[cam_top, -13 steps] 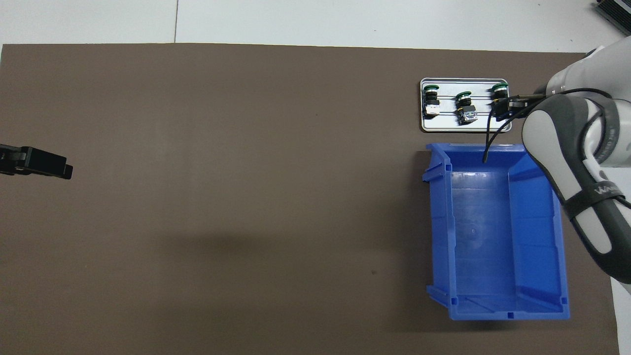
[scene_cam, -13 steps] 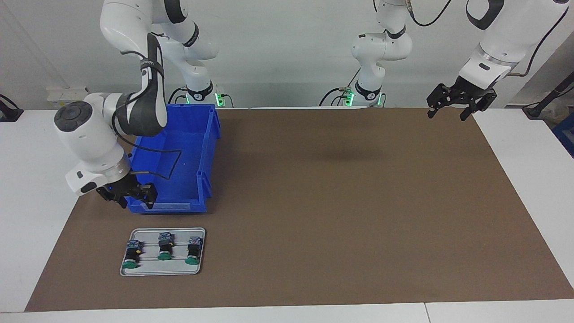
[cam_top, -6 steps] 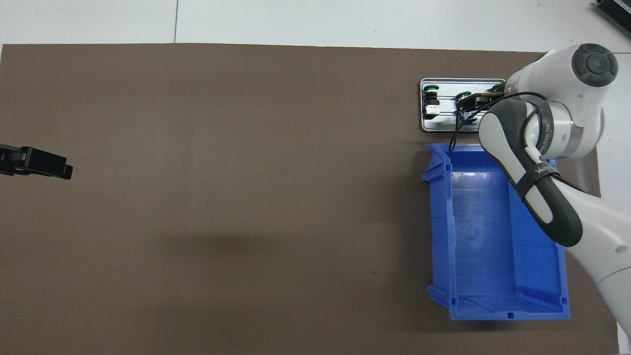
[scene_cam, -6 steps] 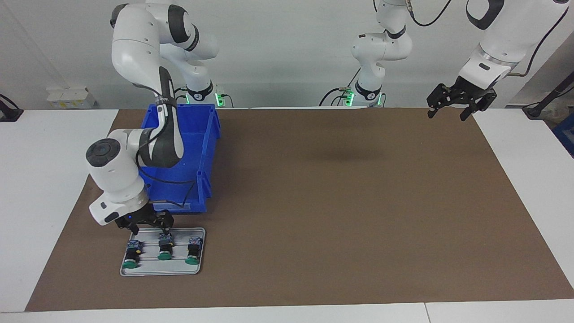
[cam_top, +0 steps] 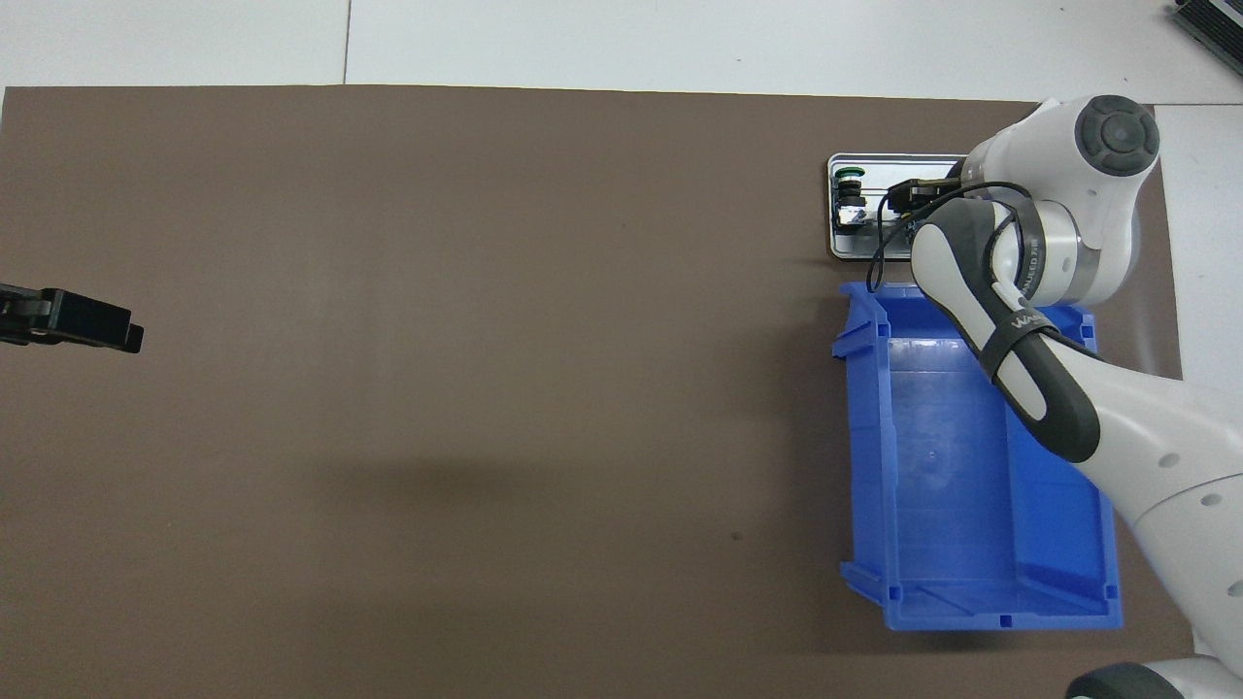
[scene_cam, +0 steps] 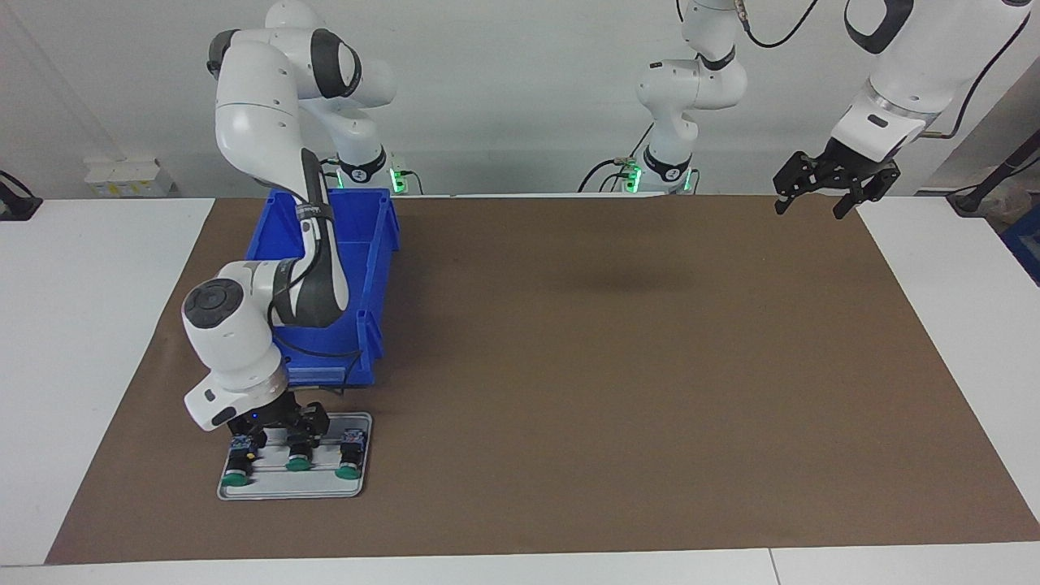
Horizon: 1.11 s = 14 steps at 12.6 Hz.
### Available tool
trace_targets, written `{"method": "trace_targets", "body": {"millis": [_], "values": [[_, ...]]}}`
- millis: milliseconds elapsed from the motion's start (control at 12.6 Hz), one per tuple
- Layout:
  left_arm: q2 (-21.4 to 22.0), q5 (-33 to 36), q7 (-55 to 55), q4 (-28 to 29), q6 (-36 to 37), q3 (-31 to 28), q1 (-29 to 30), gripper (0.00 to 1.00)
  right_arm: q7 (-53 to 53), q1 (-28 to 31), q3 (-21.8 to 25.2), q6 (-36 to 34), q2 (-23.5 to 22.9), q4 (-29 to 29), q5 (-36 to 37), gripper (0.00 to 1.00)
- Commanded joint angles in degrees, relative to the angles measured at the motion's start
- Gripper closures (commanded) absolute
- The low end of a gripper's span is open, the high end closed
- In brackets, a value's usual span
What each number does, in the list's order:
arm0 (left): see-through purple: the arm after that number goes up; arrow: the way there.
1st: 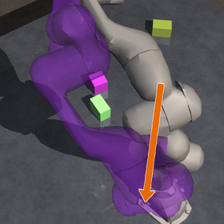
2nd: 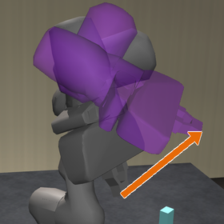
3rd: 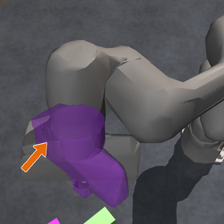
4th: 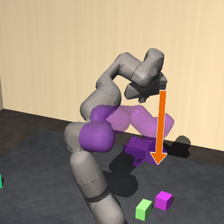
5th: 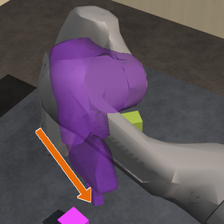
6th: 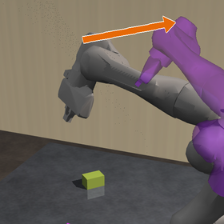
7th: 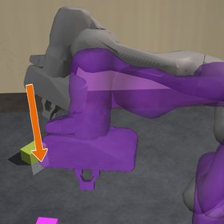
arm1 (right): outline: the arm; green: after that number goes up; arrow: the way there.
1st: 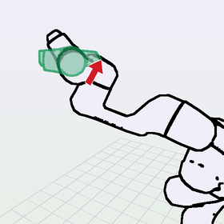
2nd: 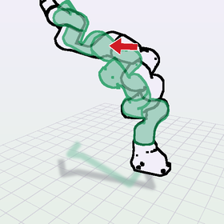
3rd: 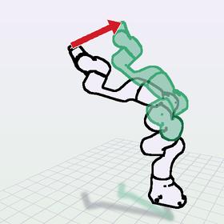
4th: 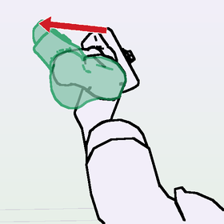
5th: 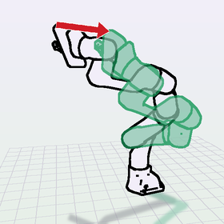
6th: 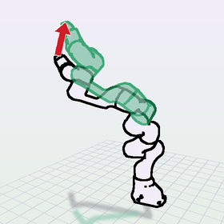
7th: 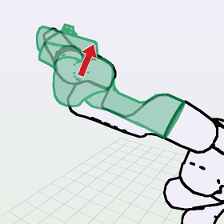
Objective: Place and press button with both arms
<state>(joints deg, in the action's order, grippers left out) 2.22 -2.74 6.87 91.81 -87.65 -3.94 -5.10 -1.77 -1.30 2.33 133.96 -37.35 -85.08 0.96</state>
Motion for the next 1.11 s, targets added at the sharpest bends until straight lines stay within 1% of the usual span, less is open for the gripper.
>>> {"method": "trace_targets", "body": {"millis": [0,318,557,716,875,1034], "values": [[1.55,1.07,-0.01,1.88,-0.77,0.43,0.44,0.00,-1.13,-0.01,-0.22,2.69,-0.89,0.80,-0.16,0.09],[1.55,1.07,-0.01,1.88,-0.77,0.43,0.44,0.00,-1.04,-0.46,-0.22,3.15,-1.06,-0.52,0.19,0.23],[1.55,1.07,-0.01,1.88,-0.77,0.43,0.44,0.00,-0.69,-0.19,-0.22,3.06,-0.97,-1.05,0.63,0.28],[1.55,1.07,-0.01,1.88,-0.77,0.43,0.44,0.00,-0.51,-0.19,-0.22,3.06,-0.97,-1.40,0.71,0.39],[1.55,1.07,-0.01,1.88,-0.77,0.43,0.44,0.00,-0.60,-0.36,-0.22,2.80,-0.97,-1.84,0.71,0.42],[1.55,1.07,-0.01,1.88,-0.77,0.43,0.44,0.00,-0.60,-0.63,-0.22,3.06,-0.88,-2.81,0.63,0.50]]}}
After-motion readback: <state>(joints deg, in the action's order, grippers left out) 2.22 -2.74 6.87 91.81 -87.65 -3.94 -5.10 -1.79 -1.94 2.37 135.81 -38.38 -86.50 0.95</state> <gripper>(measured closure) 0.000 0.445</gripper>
